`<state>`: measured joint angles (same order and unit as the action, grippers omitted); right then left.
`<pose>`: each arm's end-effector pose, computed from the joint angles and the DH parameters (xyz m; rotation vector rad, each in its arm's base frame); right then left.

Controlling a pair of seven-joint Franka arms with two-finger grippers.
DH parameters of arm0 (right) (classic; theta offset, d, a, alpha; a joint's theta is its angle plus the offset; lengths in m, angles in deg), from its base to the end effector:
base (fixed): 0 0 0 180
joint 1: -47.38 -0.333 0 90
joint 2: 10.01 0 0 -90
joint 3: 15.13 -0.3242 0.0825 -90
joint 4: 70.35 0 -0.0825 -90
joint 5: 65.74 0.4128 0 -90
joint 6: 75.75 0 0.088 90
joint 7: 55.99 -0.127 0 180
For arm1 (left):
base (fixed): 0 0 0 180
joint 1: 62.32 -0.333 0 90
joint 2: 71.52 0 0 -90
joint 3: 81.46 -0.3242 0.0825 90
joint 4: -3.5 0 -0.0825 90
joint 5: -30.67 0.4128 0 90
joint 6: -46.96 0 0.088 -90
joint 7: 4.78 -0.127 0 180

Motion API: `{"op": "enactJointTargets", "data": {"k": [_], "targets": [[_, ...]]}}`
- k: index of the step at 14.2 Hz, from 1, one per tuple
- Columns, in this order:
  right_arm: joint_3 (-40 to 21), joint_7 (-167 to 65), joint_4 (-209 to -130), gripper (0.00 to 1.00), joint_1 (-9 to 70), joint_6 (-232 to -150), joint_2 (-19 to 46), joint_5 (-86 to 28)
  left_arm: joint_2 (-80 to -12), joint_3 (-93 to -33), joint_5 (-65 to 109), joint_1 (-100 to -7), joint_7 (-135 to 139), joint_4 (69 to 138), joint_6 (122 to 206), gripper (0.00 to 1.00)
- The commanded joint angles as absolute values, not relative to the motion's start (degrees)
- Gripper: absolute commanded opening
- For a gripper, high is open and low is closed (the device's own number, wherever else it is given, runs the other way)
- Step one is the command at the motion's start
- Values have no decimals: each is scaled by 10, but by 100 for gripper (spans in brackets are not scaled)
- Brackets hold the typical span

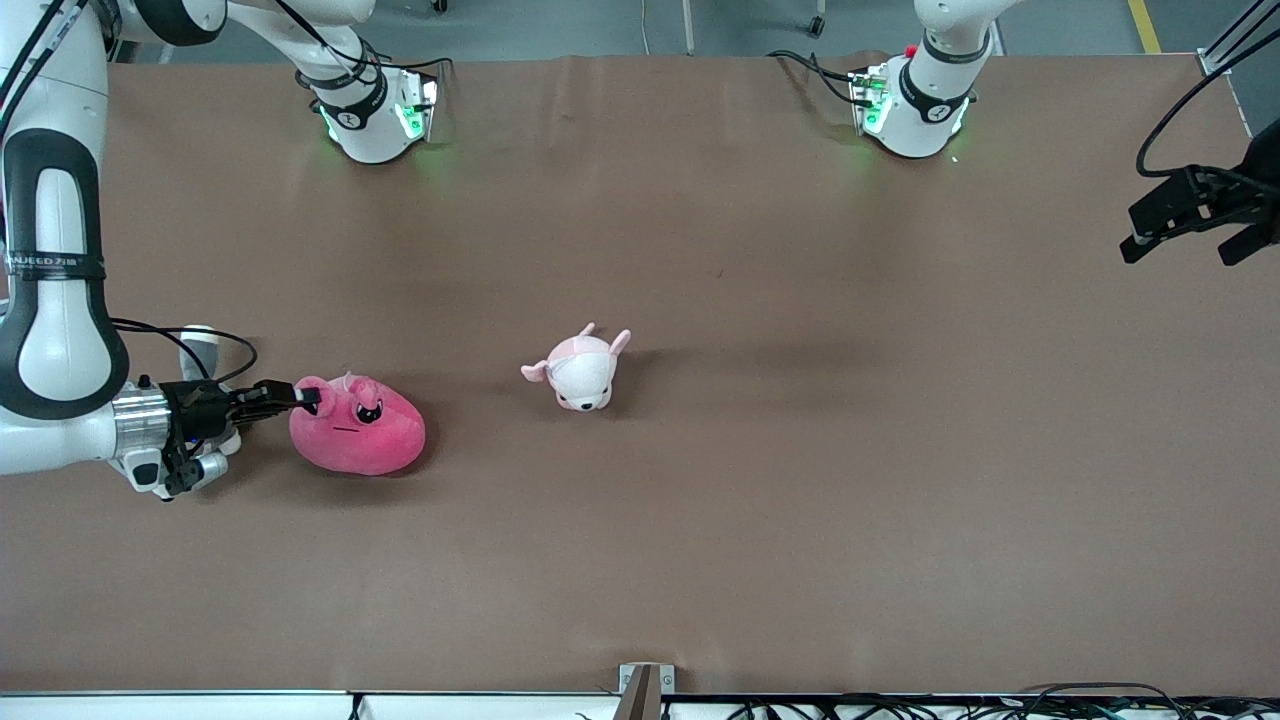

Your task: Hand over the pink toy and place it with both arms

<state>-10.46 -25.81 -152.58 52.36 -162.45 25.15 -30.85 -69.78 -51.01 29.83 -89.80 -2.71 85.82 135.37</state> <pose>0.6837 -0.0311 0.2984 -2.4040 -0.2731 0.3782 0.5897 -0.0273 0.6618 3.1056 -0.0247 0.1223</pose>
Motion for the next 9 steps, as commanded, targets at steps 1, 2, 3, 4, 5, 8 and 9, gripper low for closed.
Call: {"op": "enactJointTargets", "data": {"k": [1, 2, 3, 4, 5, 8, 9], "targets": [[-115, -252, -1520, 1, 535, -1613, 257, -292, -682, -508, 319, -901, -28, 854, 1358, 100], [-115, -252, -1520, 1, 537, -1604, 257, -271, -682, -508, 319, -902, -28, 853, 1358, 100], [-115, -251, -1520, 1, 545, -1593, 258, -249, -682, -508, 319, -903, -28, 853, 1358, 100], [-114, -249, -1520, 1, 548, -1590, 259, -245, -682, -508, 319, -904, -28, 853, 1358, 100], [-114, -249, -1520, 1, 549, -1590, 259, -245, -682, -508, 319, -904, -28, 853, 1358, 100], [-114, -236, -1519, 1, 549, -1592, 266, -243, -682, -507, 318, -903, -28, 852, 1359, 100], [-114, -235, -1519, 1, 549, -1594, 270, -243, -683, -507, 318, -902, -28, 852, 1360, 100]]}}
